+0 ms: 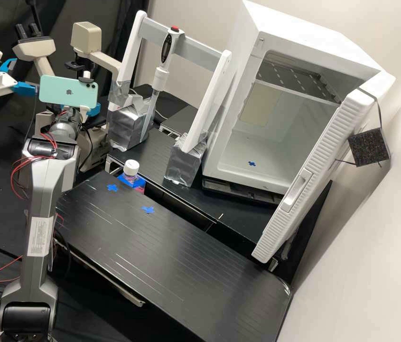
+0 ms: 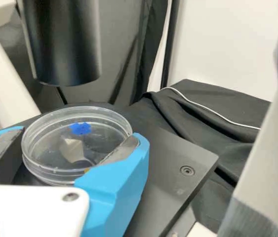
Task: Move the petri dish to the bench
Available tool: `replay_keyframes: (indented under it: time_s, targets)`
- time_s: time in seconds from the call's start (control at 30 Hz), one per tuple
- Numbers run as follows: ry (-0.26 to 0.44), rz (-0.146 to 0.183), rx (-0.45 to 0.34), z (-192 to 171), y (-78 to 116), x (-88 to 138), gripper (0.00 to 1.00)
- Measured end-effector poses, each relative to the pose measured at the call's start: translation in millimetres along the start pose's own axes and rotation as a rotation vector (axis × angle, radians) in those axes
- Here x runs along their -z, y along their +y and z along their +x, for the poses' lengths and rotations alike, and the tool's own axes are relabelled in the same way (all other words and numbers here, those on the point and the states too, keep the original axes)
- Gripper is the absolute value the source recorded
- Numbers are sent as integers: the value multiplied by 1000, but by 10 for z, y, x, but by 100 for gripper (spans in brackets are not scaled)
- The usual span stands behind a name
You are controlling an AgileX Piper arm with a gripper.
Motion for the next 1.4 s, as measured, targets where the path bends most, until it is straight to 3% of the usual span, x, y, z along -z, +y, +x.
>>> replay_keyframes:
  time_s: [0.1, 0.37, 0.47, 1.0, 1.4]
  targets:
    - [12, -10, 25, -82, -17, 13, 0]
    - [38, 14, 49, -417, 5, 46, 0]
    - [39, 9, 45, -500, 23, 23, 0]
    - [64, 13, -16, -805, 142, -67, 0]
    - [122, 2, -86, -1577, 75, -142, 0]
